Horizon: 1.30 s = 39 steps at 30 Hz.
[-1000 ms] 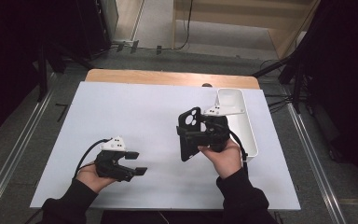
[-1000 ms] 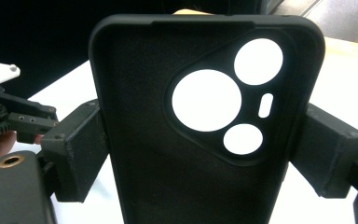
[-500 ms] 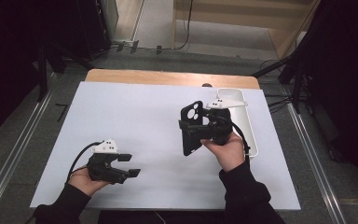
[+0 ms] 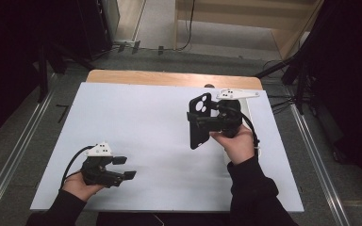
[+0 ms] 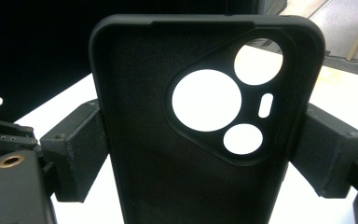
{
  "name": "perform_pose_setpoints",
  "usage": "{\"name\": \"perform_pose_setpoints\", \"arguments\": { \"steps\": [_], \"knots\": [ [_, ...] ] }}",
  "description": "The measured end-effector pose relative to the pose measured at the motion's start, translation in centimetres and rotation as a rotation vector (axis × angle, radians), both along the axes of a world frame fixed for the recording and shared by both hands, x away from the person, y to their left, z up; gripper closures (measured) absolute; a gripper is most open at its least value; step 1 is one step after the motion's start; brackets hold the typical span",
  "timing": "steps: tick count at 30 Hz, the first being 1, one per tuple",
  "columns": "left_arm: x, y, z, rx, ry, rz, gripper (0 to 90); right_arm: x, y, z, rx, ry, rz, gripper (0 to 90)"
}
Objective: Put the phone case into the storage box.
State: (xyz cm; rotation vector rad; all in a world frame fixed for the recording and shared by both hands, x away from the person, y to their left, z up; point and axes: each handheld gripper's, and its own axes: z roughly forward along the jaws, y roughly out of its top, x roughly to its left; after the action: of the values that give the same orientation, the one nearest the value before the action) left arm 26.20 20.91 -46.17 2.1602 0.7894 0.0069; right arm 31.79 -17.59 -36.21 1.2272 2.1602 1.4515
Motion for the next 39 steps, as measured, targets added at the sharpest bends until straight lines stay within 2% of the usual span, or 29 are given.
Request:
{"name": "perform_pose_setpoints", "arguments": {
  "steps": [14, 22, 35, 39],
  "knots": [
    [0.2, 0.1, 0.1, -0.002, 0.001, 0.002, 30.1, 0.1, -2.6, 0.8, 0.006, 0.002, -0.049, 11.6],
    [0.2, 0.0, 0.0, 0.01, 0.004, 0.003, 30.1, 0.1, -4.5, 1.2, 0.012, 0.008, -0.098, 11.6],
    [0.2, 0.1, 0.0, 0.003, 0.008, 0.006, 30.1, -0.1, -7.8, 1.8, 0.022, -0.001, -0.191, 11.6],
    [0.2, 0.2, 0.0, 0.002, 0.009, 0.02, 30.1, -0.2, -8.5, 1.9, 0.025, -0.006, -0.22, 11.6]
  ]
}}
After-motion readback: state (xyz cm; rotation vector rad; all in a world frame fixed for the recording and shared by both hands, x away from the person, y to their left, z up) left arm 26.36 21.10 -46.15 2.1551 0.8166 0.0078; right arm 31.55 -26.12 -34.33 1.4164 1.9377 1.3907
